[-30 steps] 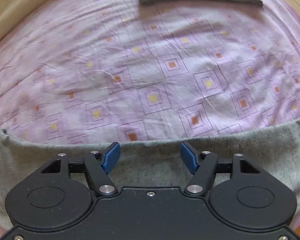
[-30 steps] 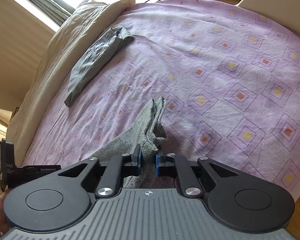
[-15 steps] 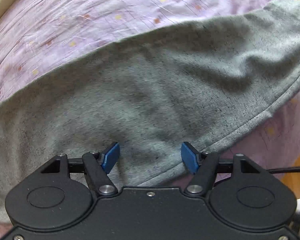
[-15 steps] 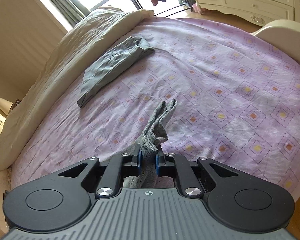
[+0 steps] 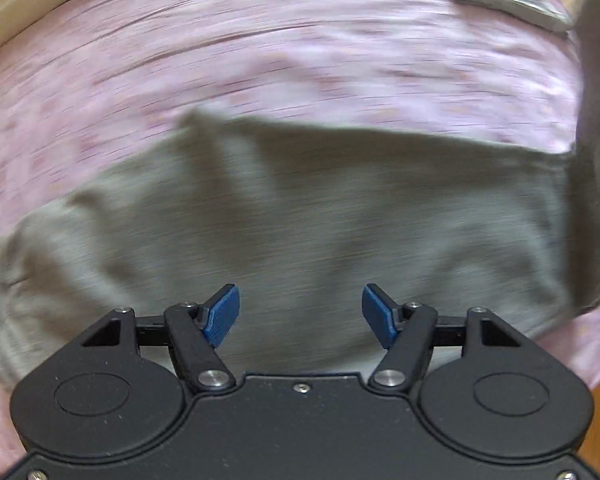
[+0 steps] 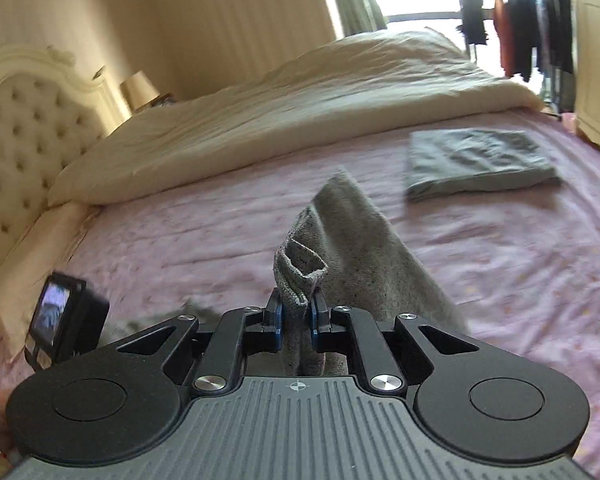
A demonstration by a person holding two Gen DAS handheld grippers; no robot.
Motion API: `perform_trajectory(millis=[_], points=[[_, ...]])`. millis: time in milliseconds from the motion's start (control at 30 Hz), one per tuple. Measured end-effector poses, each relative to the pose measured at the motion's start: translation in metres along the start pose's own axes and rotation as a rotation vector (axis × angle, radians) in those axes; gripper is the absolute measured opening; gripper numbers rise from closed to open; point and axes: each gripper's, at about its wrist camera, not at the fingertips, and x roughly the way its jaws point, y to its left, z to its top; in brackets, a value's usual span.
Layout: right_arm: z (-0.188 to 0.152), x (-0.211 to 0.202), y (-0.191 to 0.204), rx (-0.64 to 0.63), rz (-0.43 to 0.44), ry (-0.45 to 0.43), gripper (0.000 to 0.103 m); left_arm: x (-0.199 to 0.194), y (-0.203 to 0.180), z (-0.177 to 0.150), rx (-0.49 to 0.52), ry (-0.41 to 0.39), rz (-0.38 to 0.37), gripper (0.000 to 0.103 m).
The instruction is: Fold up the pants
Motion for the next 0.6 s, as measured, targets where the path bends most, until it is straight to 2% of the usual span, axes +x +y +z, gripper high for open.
perform_trajectory(millis=[67,167,267,367,467,533,600], points=[[-0.028,0.047,0.035,-0.068,0.032,0.067,0.012,0.0,0.028,-0.007,-0.018,0.009,0.027,0.069],[-0.065,0.102,0.074,-0.149,0.004,0.189,0.013,-0.004,0.061,-0.015,-0.026,0.012,0.056,0.069],[-0.081,0.127,0.089,-0.144,-0.022,0.308,0.024,-0.01,0.083,-0.019,-0.034,0.006,0.059,0.069],[-0.079,0.106,0.087,-0.117,0.076,0.308,0.028,-0.018,0.092,-0.018,-0.05,-0.004,0.023,0.069],[-0.069,0.075,0.085,-0.14,0.116,0.292,0.033,-0.025,0.084,-0.01,-0.049,-0.032,-0.03,0.069],[-0.064,0.059,0.076,-0.146,0.097,0.277,0.033,-0.025,0.07,0.0,-0.033,-0.051,-0.07,0.069],[-0.06,0.047,0.063,-0.109,0.029,0.271,0.033,-0.024,0.05,0.007,-0.01,-0.061,-0.104,0.07]])
